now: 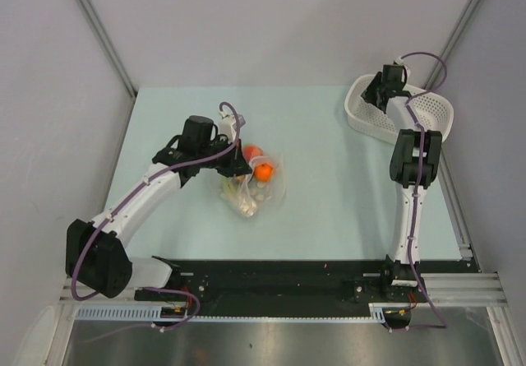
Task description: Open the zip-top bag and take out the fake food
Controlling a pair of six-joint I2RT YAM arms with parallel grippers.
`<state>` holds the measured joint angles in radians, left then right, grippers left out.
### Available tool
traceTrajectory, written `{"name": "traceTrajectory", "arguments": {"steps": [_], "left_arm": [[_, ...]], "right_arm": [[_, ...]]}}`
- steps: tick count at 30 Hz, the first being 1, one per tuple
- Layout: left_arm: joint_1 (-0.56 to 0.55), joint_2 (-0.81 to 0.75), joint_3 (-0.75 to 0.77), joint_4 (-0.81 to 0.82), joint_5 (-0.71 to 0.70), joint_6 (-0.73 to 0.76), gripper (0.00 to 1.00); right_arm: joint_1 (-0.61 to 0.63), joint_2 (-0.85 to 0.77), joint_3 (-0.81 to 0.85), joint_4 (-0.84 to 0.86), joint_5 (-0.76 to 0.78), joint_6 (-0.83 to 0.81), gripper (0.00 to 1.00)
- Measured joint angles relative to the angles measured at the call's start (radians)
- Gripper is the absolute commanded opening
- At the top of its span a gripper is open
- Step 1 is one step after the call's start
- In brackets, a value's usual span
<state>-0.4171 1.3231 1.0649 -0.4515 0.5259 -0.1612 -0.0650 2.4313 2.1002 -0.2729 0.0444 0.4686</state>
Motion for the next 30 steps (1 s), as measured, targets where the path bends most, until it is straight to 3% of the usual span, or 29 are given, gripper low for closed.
{"name": "traceTrajectory", "arguments": {"steps": [3, 10, 11, 12, 13, 14, 24, 30], "left_arm": [[0.001, -0.011, -0.002, 0.0, -0.023, -0.018, 0.0], [0.002, -0.016, -0.001, 0.004, -0.051, -0.13, 0.0], [0.002, -0.016, -0.001, 0.008, -0.051, -0.154, 0.0], [0.002, -0.017, -0.001, 0.01, -0.051, -0.174, 0.0], [0.002, -0.019, -0.001, 0.011, -0.051, -0.186, 0.0], [0.002, -0.022, -0.001, 0.011, -0.051, -0.2, 0.0], [0.002, -0.199, -0.08, 0.014, -0.052, -0.237, 0.0], [0.001, -0.263, -0.173, 0.08, -0.052, -0.252, 0.0]], "right_arm": [[0.0, 0.059, 0.068, -0.026, 0.0, -0.006, 0.42], [0.0, 0.073, 0.047, -0.04, -0.005, -0.007, 0.69], [0.0, 0.073, 0.042, -0.04, -0.005, -0.006, 0.73], [0.0, 0.073, 0.041, -0.041, -0.008, -0.006, 0.88], [0.0, 0.075, 0.041, -0.04, -0.01, -0.006, 0.97], [0.0, 0.076, 0.041, -0.04, -0.011, -0.002, 1.0], [0.016, 0.065, 0.072, -0.127, 0.024, 0.037, 1.0], [0.095, -0.087, -0.055, -0.282, 0.08, 0.091, 1.0]]}}
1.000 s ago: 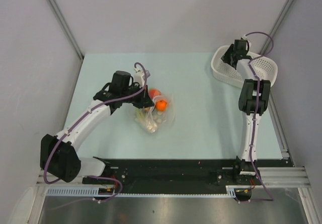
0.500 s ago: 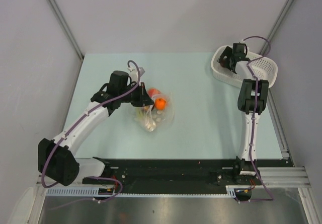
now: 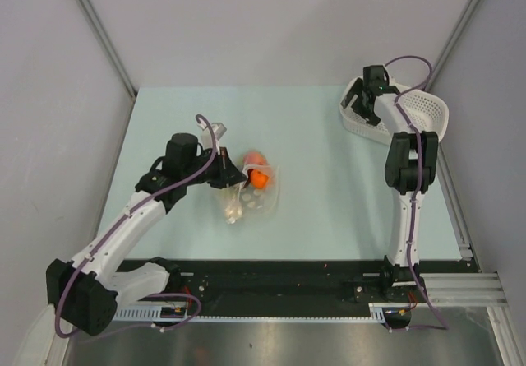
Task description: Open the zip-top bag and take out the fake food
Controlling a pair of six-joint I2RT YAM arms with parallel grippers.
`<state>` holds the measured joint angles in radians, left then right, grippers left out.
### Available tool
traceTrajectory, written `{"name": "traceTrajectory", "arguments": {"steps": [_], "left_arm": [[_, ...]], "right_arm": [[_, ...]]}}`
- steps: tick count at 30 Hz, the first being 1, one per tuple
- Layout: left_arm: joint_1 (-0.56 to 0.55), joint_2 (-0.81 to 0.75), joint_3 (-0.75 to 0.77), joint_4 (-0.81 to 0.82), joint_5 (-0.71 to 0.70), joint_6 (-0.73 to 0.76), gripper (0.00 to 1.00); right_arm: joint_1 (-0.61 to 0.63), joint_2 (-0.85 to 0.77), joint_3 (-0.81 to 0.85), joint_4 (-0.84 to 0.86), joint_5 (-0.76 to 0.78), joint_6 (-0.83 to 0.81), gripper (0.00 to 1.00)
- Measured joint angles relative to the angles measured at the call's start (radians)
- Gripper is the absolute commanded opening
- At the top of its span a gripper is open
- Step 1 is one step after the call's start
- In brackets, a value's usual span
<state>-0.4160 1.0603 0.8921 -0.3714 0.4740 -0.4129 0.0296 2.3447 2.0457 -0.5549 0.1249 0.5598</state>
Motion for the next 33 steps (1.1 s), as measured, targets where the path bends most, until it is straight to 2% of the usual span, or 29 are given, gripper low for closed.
{"name": "traceTrajectory", "arguments": {"steps": [11, 16, 19, 22, 23, 25, 29, 33], "left_arm": [[-0.06, 0.087, 0.023, 0.007, 0.008, 0.013, 0.0], [-0.06, 0.122, 0.053, 0.026, 0.019, 0.013, 0.0], [-0.06, 0.145, 0.069, 0.053, 0.035, 0.01, 0.0], [-0.06, 0.159, 0.07, 0.078, 0.054, -0.003, 0.0], [-0.06, 0.161, 0.07, 0.084, 0.058, -0.007, 0.0], [-0.063, 0.167, 0.069, 0.103, 0.066, -0.018, 0.0], [-0.071, 0.175, 0.069, 0.135, 0.084, -0.045, 0.0], [-0.088, 0.188, 0.067, 0.183, 0.088, -0.087, 0.0]], "right_arm": [[0.273, -0.536, -0.333, -0.128, 0.137, -0.08, 1.0], [0.32, -0.748, -0.53, -0.161, 0.063, -0.109, 0.99], [0.342, -0.853, -0.671, -0.173, -0.063, -0.104, 0.95], [0.397, -0.93, -0.772, -0.179, -0.193, -0.081, 0.8], [0.417, -0.947, -0.789, -0.172, -0.23, -0.075, 0.71], [0.465, -0.982, -0.82, -0.144, -0.311, -0.058, 0.64], [0.544, -1.001, -0.854, -0.04, -0.436, -0.027, 0.41], [0.578, -0.957, -0.889, 0.076, -0.516, 0.019, 0.38]]}}
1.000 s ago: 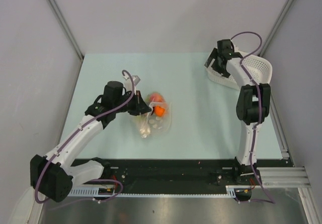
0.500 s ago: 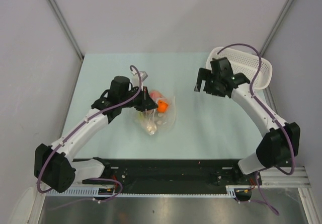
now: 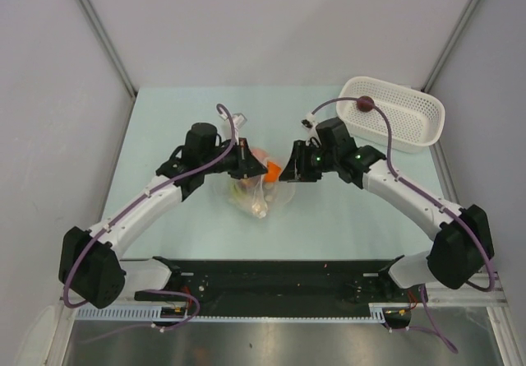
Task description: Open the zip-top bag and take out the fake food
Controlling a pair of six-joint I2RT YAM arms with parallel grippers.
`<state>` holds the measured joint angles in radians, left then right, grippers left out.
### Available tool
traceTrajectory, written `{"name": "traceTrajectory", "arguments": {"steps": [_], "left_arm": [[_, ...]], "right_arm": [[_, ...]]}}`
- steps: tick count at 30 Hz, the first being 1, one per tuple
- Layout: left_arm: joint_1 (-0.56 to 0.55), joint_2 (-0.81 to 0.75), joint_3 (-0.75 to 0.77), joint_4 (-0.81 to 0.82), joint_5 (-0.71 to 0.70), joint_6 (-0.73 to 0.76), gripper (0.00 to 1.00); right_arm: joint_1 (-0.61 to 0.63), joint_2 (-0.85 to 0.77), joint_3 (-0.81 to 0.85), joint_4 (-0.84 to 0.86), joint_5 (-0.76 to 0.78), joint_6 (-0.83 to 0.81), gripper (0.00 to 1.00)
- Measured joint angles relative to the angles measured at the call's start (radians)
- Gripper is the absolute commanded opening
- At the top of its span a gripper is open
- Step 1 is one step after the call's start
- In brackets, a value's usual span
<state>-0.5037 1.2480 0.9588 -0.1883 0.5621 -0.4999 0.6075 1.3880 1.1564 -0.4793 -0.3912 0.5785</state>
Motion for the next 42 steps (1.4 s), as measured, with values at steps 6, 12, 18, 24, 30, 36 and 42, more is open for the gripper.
{"name": "traceTrajectory", "arguments": {"steps": [6, 12, 18, 24, 30, 36, 42], "left_arm": [[-0.018, 0.001, -0.012, 0.043, 0.0, -0.049, 0.0], [-0.026, 0.005, -0.014, 0.072, 0.002, -0.087, 0.0], [-0.058, 0.033, -0.014, 0.105, 0.019, -0.134, 0.0], [-0.104, 0.057, -0.014, 0.104, 0.021, -0.141, 0.0], [-0.153, 0.07, -0.014, 0.115, 0.018, -0.175, 0.0], [-0.175, 0.076, -0.014, 0.115, 0.018, -0.179, 0.0], [-0.178, 0.083, -0.014, 0.116, 0.016, -0.182, 0.0]], "right_arm": [[0.056, 0.069, -0.069, 0.157, -0.002, 0.07, 0.4], [0.07, 0.089, -0.185, 0.283, 0.003, 0.125, 0.41], [0.069, 0.12, -0.21, 0.397, 0.024, 0.167, 0.45], [0.063, 0.146, -0.22, 0.484, 0.116, 0.213, 0.5], [0.04, 0.145, -0.274, 0.508, 0.213, 0.227, 0.61], [0.021, 0.174, -0.292, 0.562, 0.242, 0.246, 0.78], [0.019, 0.239, -0.293, 0.65, 0.203, 0.271, 0.82]]}}
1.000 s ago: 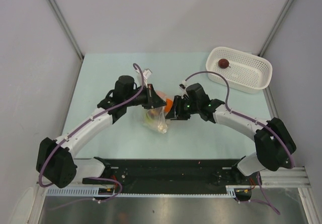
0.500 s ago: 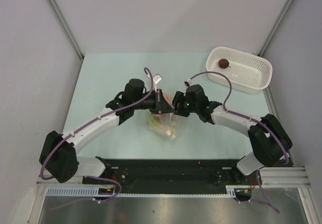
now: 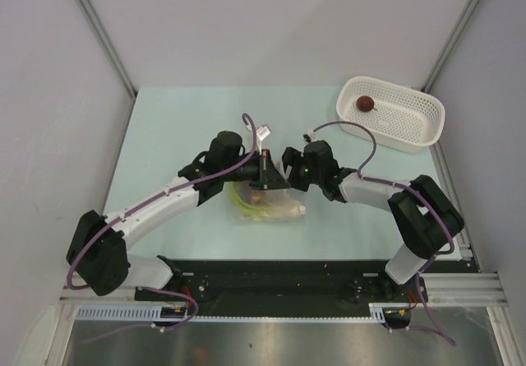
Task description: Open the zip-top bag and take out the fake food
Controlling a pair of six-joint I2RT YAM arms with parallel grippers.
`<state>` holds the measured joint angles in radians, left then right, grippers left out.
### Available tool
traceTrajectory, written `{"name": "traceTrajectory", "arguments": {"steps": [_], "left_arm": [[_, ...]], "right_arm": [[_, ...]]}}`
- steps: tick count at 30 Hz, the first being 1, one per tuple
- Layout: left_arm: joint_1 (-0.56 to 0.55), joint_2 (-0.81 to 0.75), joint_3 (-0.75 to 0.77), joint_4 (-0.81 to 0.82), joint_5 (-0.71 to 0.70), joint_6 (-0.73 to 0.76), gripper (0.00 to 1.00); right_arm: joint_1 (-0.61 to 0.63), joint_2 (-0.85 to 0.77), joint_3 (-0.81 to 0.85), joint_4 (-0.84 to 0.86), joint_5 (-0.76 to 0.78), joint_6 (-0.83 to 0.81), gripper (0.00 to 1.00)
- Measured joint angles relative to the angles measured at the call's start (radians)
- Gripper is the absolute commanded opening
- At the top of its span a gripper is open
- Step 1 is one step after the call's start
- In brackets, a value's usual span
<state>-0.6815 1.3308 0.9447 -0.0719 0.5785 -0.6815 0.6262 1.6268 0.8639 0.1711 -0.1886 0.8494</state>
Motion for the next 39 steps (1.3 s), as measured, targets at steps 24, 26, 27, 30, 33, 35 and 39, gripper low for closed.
{"name": "traceTrajectory", "arguments": {"steps": [24, 26, 27, 30, 33, 35, 39], "left_arm": [[-0.02, 0.11, 0.071, -0.02, 0.029, 0.02, 0.0], [-0.021, 0.118, 0.073, -0.02, 0.029, 0.021, 0.0], [-0.021, 0.122, 0.073, -0.02, 0.031, 0.021, 0.0], [-0.024, 0.135, 0.075, -0.024, 0.031, 0.029, 0.0], [-0.025, 0.154, 0.101, -0.065, 0.026, 0.053, 0.0], [-0.025, 0.169, 0.126, -0.092, 0.021, 0.068, 0.0], [-0.025, 0.177, 0.135, -0.118, 0.015, 0.08, 0.0]], "right_arm": [[0.047, 0.109, -0.016, 0.223, -0.3, 0.173, 0.81], [0.051, 0.118, -0.016, 0.229, -0.306, 0.177, 0.81], [0.052, 0.128, -0.016, 0.236, -0.31, 0.182, 0.81], [0.052, 0.168, -0.016, 0.255, -0.328, 0.198, 0.81], [0.055, 0.22, -0.016, 0.27, -0.359, 0.199, 0.82], [0.065, 0.249, -0.016, 0.272, -0.377, 0.193, 0.83], [0.081, 0.268, -0.016, 0.291, -0.393, 0.194, 0.84]]}}
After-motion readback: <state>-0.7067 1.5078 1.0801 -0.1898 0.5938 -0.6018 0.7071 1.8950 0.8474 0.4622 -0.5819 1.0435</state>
